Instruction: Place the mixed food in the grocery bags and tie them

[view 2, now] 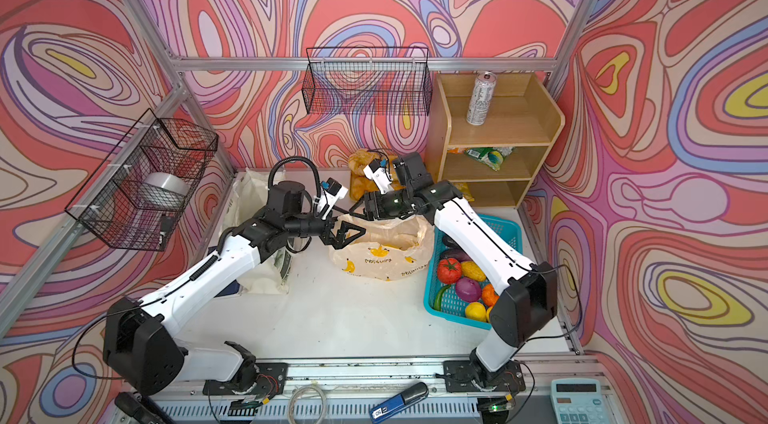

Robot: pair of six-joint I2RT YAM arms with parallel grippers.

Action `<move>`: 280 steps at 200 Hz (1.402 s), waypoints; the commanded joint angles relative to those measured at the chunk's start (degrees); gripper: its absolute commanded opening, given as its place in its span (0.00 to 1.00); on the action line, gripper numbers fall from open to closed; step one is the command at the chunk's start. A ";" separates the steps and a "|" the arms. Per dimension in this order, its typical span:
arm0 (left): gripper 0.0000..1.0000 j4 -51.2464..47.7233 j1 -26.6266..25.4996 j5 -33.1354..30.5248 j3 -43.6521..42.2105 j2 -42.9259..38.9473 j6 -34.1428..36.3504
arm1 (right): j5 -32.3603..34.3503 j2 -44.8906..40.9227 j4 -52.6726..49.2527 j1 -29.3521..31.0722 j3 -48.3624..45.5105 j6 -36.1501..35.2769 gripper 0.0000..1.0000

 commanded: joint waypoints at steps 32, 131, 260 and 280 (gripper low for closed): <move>1.00 -6.96 1.88 -1.21 -2.04 -5.35 3.20 | 2.19 1.04 0.72 0.21 2.45 0.99 0.59; 0.89 -6.81 3.59 -5.02 0.47 -7.35 2.98 | 8.24 0.44 -3.39 -1.32 11.16 0.55 0.67; 0.98 -2.65 3.68 -20.33 3.29 -5.98 6.90 | 32.09 -18.32 -29.34 -2.44 8.07 -7.27 0.74; 0.93 -2.62 3.99 -18.34 5.11 -4.15 7.27 | 30.07 -20.12 -32.42 -2.42 6.62 -7.15 0.74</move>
